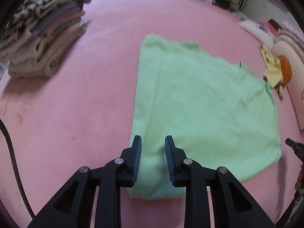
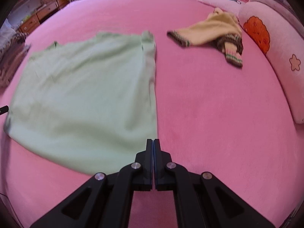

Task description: Fold small clothes

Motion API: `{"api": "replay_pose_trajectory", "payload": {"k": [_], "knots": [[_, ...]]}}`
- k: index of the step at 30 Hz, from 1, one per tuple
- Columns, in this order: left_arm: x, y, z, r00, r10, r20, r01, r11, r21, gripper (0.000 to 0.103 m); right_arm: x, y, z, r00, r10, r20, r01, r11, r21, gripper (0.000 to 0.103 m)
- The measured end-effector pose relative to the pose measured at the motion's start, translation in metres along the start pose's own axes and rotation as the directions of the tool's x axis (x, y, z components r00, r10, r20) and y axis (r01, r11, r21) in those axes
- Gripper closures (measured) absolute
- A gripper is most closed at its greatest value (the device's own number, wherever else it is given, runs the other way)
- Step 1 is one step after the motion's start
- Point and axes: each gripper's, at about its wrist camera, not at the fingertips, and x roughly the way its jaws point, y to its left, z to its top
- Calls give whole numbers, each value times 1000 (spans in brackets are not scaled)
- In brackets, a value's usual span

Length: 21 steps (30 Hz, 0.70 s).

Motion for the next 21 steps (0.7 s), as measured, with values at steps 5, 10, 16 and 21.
{"api": "replay_pose_trajectory", "payload": {"k": [5,10,16,21], "knots": [[8,-25,47,998,-22,58,19,998,61,76,4,11,58,994,74,76,-73,997,-12,103],[47,-51,104,997,-32,71,24,994,109,76,32,10,124,985,141,101,-142,990,7,103],[93,-55,154,998,-29,48,24,994,106,76,81,4,168,970,239,46,-242,967,77,103],[122,-35,170,998,54,46,-58,994,91,76,117,-27,167,991,134,22,-136,982,132,103]]}}
